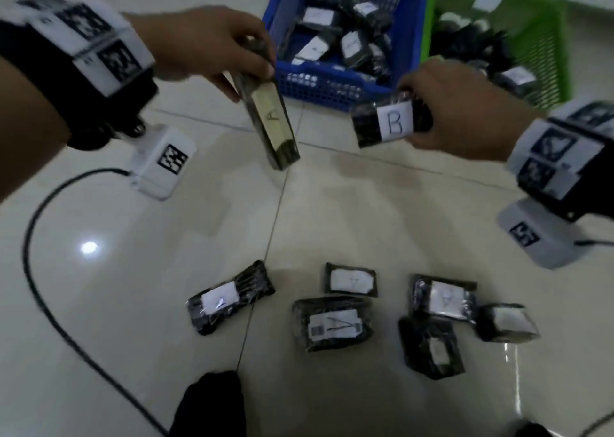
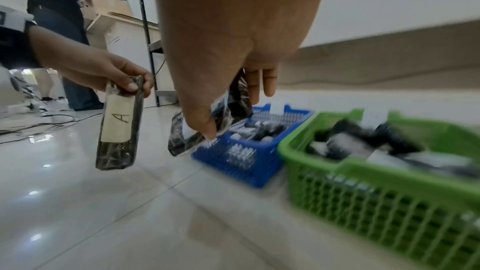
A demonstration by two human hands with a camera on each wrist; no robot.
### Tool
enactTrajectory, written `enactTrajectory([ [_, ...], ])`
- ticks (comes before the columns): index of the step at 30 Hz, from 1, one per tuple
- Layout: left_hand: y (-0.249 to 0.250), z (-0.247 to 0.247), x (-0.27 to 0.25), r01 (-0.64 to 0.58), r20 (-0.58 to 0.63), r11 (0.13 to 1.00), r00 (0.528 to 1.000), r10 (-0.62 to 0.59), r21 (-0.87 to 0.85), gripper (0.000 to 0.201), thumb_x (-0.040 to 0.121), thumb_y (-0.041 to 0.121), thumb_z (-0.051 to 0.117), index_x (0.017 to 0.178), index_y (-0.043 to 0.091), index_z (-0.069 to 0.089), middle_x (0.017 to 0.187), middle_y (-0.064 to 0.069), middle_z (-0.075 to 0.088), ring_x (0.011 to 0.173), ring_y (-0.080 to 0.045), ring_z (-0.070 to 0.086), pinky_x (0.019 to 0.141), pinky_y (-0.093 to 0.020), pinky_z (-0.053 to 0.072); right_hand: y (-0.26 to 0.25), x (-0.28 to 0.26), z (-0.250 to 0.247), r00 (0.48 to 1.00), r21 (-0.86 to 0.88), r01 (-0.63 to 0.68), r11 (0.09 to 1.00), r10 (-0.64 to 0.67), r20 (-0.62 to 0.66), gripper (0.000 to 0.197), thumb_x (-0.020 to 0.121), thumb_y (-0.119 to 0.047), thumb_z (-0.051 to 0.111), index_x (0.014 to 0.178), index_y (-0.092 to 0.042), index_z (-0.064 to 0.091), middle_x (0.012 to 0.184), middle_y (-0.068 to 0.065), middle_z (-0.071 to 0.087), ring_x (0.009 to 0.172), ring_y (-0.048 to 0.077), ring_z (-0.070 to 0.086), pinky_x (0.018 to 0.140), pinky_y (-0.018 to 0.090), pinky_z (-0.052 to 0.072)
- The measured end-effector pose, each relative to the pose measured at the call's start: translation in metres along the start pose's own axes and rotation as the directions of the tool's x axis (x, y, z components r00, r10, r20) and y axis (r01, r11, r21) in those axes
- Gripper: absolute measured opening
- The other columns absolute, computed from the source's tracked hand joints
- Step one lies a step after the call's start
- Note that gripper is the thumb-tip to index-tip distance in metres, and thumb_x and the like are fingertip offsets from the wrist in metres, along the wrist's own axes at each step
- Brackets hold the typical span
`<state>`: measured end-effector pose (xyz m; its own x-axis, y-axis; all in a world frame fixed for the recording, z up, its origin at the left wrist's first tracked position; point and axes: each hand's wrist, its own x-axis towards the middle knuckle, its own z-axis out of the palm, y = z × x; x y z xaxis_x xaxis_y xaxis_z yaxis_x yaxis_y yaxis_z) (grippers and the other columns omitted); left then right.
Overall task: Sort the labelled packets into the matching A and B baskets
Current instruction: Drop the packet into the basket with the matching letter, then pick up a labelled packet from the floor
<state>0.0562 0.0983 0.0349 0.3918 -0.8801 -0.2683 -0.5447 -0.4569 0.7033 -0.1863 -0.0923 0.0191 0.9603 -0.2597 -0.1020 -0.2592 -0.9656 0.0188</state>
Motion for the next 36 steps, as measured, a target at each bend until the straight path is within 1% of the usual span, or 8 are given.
enactTrajectory([
  [6, 0.070, -0.028, 0.051, -0.060, -0.157, 0.997, 0.986, 0.053, -0.040, 0.015, 0.089, 0.017, 0.062, 0.104, 0.017, 0.064, 0.101, -0.006, 0.063, 0.092, -0.020, 0.061, 0.070, -0.027, 0.049, 0.095, -0.006, -0.077, 0.951, -0.043, -0.183, 0.982, 0.166, -0.261, 0.057, 0.075, -0.026, 0.073, 0.121, -0.006, 0.047, 0.114, 0.024, 0.051, 0.102, 0.037, 0.052, 0.083, 0.045, 0.044],
  [11, 0.110, -0.012, 0.096, 0.037, -0.229, 0.987, 0.971, -0.072, -0.156, 0.006, 0.087, 0.015, 0.065, 0.084, 0.021, 0.066, 0.103, -0.013, 0.065, 0.086, -0.023, 0.063, 0.076, -0.038, 0.057, 0.149, -0.014, -0.088, 0.637, 0.495, -0.319, 0.809, 0.569, -0.520, 0.075, 0.075, -0.030, 0.070, 0.133, -0.007, 0.030, 0.128, 0.016, 0.047, 0.107, 0.026, 0.053, 0.082, 0.036, 0.042],
  [14, 0.120, 0.017, 0.116, 0.089, -0.285, 0.961, 0.944, -0.165, -0.262, 0.017, 0.091, 0.010, 0.055, 0.105, 0.009, 0.065, 0.108, -0.016, 0.063, 0.071, -0.015, 0.059, 0.071, -0.031, 0.056, 0.169, -0.011, -0.080, 0.510, 0.695, -0.303, 0.652, 0.727, -0.460, 0.071, 0.075, -0.020, 0.071, 0.132, -0.006, 0.031, 0.132, 0.016, 0.042, 0.114, 0.026, 0.051, 0.085, 0.029, 0.040],
  [16, 0.113, 0.039, 0.122, 0.131, -0.319, 0.930, 0.915, -0.247, -0.344, 0.032, 0.091, 0.011, 0.053, 0.121, 0.003, 0.058, 0.116, -0.020, 0.062, 0.069, -0.014, 0.057, 0.069, -0.030, 0.054, 0.174, -0.009, -0.064, 0.502, 0.718, -0.422, 0.554, 0.802, -0.324, 0.070, 0.080, -0.015, 0.068, 0.137, -0.006, 0.028, 0.134, 0.019, 0.040, 0.114, 0.030, 0.049, 0.082, 0.029, 0.038],
  [21, 0.062, 0.084, 0.123, 0.298, -0.447, 0.936, 0.823, -0.351, -0.186, 0.031, 0.086, 0.026, 0.057, 0.110, 0.009, 0.070, 0.112, -0.016, 0.067, 0.102, -0.032, 0.062, 0.088, -0.033, 0.050, 0.185, -0.011, -0.005, 0.531, 0.737, -0.552, 0.391, 0.846, -0.051, 0.052, 0.082, -0.014, 0.065, 0.126, -0.006, 0.039, 0.130, 0.028, 0.040, 0.107, 0.043, 0.053, 0.085, 0.039, 0.043],
  [25, 0.044, 0.106, 0.125, 0.273, -0.616, 0.903, 0.662, -0.426, -0.331, 0.025, 0.090, 0.018, 0.057, 0.108, 0.006, 0.069, 0.108, -0.018, 0.068, 0.102, -0.034, 0.060, 0.087, -0.034, 0.045, 0.187, -0.017, 0.040, 0.495, 0.667, -0.696, 0.265, 0.850, 0.178, 0.050, 0.085, -0.018, 0.060, 0.128, -0.009, 0.035, 0.132, 0.025, 0.030, 0.108, 0.044, 0.050, 0.093, 0.038, 0.041],
  [30, 0.037, 0.101, 0.130, 0.218, -0.757, 0.874, 0.437, -0.485, -0.434, 0.026, 0.092, 0.021, 0.053, 0.112, 0.004, 0.057, 0.113, -0.022, 0.062, 0.104, -0.038, 0.057, 0.086, -0.039, 0.044, 0.200, -0.011, 0.053, 0.400, 0.744, -0.633, 0.214, 0.913, 0.077, 0.057, 0.077, -0.016, 0.068, 0.123, -0.008, 0.035, 0.124, 0.023, 0.035, 0.090, 0.042, 0.055, 0.077, 0.037, 0.043],
  [36, 0.020, 0.108, 0.139, 0.336, -0.742, 0.890, 0.501, -0.445, -0.308, 0.025, 0.094, 0.025, 0.053, 0.106, 0.002, 0.054, 0.107, -0.025, 0.063, 0.098, -0.040, 0.059, 0.083, -0.043, 0.044, 0.210, 0.000, 0.059, 0.239, 0.760, -0.603, 0.241, 0.964, -0.116, 0.055, 0.078, -0.017, 0.066, 0.121, -0.001, 0.034, 0.117, 0.026, 0.043, 0.086, 0.043, 0.055, 0.066, 0.036, 0.037],
])
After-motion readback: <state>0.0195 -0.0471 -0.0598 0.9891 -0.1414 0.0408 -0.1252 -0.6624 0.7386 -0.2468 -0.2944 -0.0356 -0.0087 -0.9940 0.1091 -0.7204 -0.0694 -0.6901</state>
